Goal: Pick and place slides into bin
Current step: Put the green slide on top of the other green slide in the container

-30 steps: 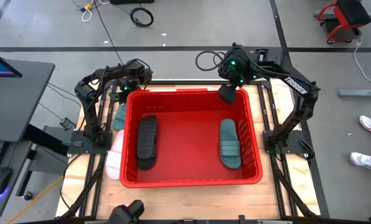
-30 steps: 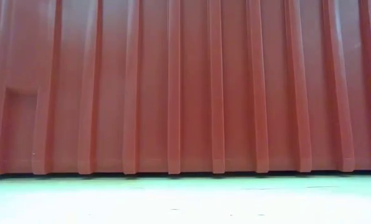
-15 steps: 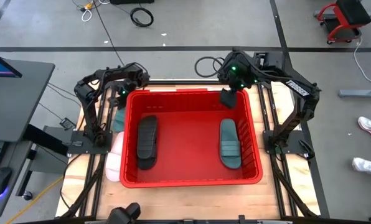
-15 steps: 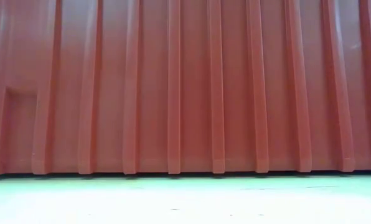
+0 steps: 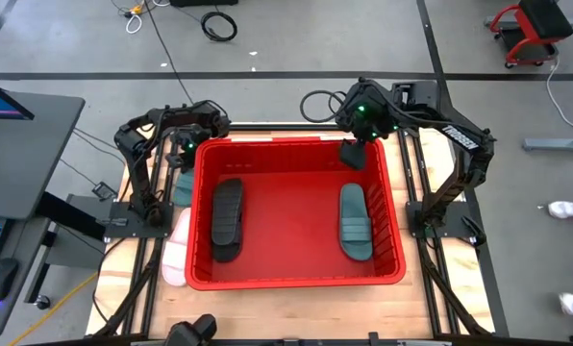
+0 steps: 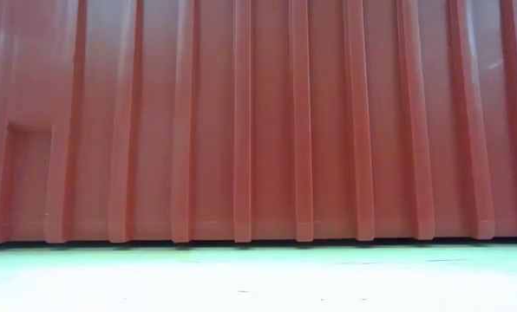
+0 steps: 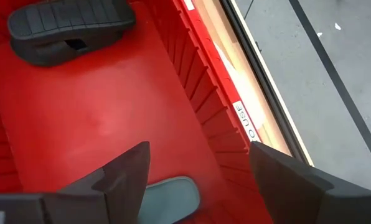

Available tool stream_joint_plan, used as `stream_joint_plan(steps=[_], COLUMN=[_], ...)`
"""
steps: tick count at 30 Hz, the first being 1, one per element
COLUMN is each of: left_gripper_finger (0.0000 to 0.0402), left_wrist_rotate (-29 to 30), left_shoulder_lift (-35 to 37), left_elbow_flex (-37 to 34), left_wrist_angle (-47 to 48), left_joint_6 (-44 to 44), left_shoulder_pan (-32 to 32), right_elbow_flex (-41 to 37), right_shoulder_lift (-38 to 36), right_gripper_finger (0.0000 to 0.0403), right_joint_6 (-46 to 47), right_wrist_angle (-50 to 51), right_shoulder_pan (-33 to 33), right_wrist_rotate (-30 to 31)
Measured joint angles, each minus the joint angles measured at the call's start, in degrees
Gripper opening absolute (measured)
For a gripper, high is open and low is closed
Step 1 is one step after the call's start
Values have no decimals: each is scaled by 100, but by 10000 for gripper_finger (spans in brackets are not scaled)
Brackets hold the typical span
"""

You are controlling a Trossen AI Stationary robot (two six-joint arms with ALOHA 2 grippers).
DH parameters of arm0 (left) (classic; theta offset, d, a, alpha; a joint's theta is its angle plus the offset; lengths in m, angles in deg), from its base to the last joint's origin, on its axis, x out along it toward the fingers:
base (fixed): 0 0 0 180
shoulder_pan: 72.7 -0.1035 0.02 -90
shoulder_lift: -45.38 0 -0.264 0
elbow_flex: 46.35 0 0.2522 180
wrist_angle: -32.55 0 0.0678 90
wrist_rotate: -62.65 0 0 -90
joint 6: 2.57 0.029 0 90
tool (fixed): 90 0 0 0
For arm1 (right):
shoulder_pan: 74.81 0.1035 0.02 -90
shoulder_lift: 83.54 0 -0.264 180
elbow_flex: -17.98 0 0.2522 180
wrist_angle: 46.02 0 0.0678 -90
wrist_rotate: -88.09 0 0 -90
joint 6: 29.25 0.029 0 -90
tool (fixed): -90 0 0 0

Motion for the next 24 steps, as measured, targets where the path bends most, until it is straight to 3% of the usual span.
stream_joint_plan(steps=[4,11,19,24], left_gripper_finger=[14,23,14,12], left_wrist_rotate=[150,627,2041,2842], left_shoulder_lift=[0,130,900,1118], left_elbow_flex=[0,49,845,1481], left_wrist_angle=[107,572,707,708], left_joint_6=[-115,-8,2,509], left_shoulder_pan=[-2,-65,232,632], right_elbow_flex=[-1,-2,0,0], right_shoulder_lift=[-72,-568,-936,-944], right_gripper_finger=[281,281,281,281], right_joint_6=[84,218,168,162], right_wrist_angle=[-2,1,2,2], right_shoulder_pan=[-2,-83,-457,-568], right_wrist_rotate=[12,182,186,196])
